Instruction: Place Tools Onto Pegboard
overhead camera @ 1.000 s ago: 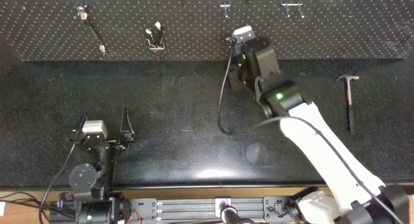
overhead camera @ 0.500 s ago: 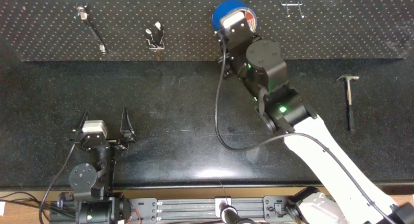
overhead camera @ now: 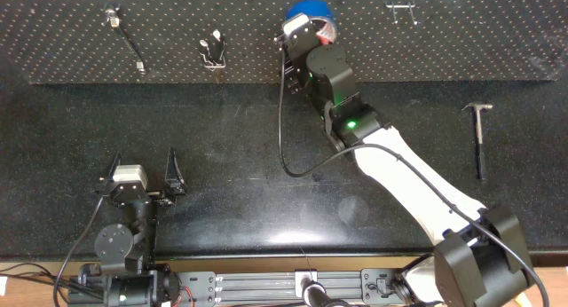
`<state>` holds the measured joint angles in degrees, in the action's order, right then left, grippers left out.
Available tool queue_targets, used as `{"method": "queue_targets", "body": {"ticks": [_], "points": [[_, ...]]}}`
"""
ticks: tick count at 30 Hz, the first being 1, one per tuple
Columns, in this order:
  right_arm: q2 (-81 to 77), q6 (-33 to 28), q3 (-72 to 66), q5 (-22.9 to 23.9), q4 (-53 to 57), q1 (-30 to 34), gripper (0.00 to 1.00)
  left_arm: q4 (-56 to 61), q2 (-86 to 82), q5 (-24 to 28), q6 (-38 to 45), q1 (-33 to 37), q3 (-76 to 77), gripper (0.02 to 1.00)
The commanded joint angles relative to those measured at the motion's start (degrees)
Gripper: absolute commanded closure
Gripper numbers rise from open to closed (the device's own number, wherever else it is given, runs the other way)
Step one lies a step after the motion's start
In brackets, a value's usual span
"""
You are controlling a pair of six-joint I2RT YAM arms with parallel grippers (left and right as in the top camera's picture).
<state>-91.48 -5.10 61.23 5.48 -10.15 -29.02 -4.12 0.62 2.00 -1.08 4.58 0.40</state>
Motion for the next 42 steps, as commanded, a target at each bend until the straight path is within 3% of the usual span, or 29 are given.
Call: {"method": "queue_targets", "body": {"ticks": [1, 2, 3, 9, 12, 17, 18, 21, 22, 26, 29, 38, 39, 42], "points": [[0.3, 0.4, 0.6, -0.2, -0.4, -0.5, 0.226, -0.4, -0.4, 1.1, 1.2, 0.3, -0.1, 0.023], [1.2, 0.3, 0.6, -1.0, -0.3, -0.6, 0.099, -0.4, -0.4, 1.1, 1.2, 0.3, -0.1, 0.023], [2.7, 0.3, 0.6, -2.1, 0.3, -0.6, 0.049, -0.4, -0.4, 1.1, 1.2, 0.3, -0.1, 0.023], [20.1, 2.3, 0.6, -2.1, 17.0, 4.4, 0.038, -0.4, -0.4, 1.1, 1.2, 0.3, -0.1, 0.023], [23.2, 4.0, 1.1, -6.1, 25.7, 10.6, 0.038, -0.4, -0.4, 1.1, 1.2, 0.3, -0.1, 0.023], [23.3, 4.9, 11.6, -7.7, 49.2, 24.7, 0.036, -0.4, -0.4, 1.1, 1.2, 0.3, -0.1, 0.023], [23.3, 6.0, 13.6, -8.4, 53.6, 30.2, 0.036, -0.4, -0.4, 1.1, 1.2, 0.3, -0.1, 0.025], [23.1, 6.1, 14.7, -20.4, 60.3, 43.5, 0.036, -0.4, -0.4, 1.1, 1.2, 0.3, -0.1, 0.023], [23.1, 6.1, 14.7, -22.2, 63.2, 47.6, 0.036, -0.4, -0.4, 1.1, 1.2, 0.3, -0.1, 0.023], [22.9, 1.2, 14.7, -22.3, 75.6, 58.8, 0.036, -0.4, -0.4, 1.1, 1.2, 0.3, -0.1, 0.023], [23.0, -1.3, 14.7, -22.3, 79.4, 63.0, 0.034, -0.4, -0.4, 1.1, 1.2, 0.3, -0.1, 0.023], [23.0, -1.0, 14.6, -22.7, 79.4, 63.8, 0.034, -0.4, -0.4, 1.1, 1.2, 0.3, -0.1, 0.023], [23.0, -1.7, 14.6, -21.7, 77.6, 63.8, 0.034, -0.4, -0.4, 1.1, 1.2, 0.3, -0.1, 0.023], [23.0, -4.0, 14.6, -13.2, 77.7, 63.8, 0.034, -0.4, -0.4, 1.1, 1.2, 0.3, -0.1, 0.023]]}}
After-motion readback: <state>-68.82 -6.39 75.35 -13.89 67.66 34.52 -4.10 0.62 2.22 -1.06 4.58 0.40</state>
